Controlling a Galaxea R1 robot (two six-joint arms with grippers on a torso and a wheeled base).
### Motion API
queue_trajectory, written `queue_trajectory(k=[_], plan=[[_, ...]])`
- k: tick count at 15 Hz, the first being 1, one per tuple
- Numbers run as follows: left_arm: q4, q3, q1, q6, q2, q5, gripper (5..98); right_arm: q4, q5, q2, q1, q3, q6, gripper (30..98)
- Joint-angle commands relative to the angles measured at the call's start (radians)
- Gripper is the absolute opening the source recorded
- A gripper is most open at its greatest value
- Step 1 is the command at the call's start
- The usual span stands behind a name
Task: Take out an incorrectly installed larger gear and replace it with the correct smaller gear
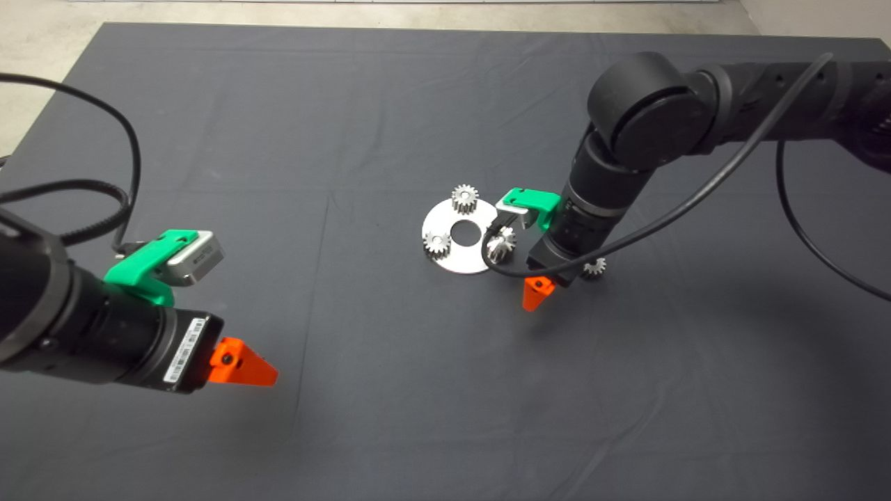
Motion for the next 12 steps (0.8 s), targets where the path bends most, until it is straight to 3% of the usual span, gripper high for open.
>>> queue_trajectory(k=[1, 5, 9, 12], plan=[[-0.011, 0.009, -0.012, 0.002, -0.007, -0.001, 98.2, -0.113, -0.131, 0.023, 0.018, -0.039, -0.092, 96.9], [-0.011, 0.009, -0.012, 0.003, -0.006, -0.001, 98.2, -0.192, -0.131, 0.042, 0.012, -0.067, -0.116, 96.9], [-0.011, 0.011, -0.012, 0.005, -0.008, -0.001, 98.2, -0.262, -0.131, 0.077, -0.034, -0.111, -0.116, 96.9], [-0.011, 0.011, -0.012, 0.003, -0.008, -0.001, 98.2, -0.265, -0.131, 0.100, -0.038, -0.139, -0.115, 96.9]])
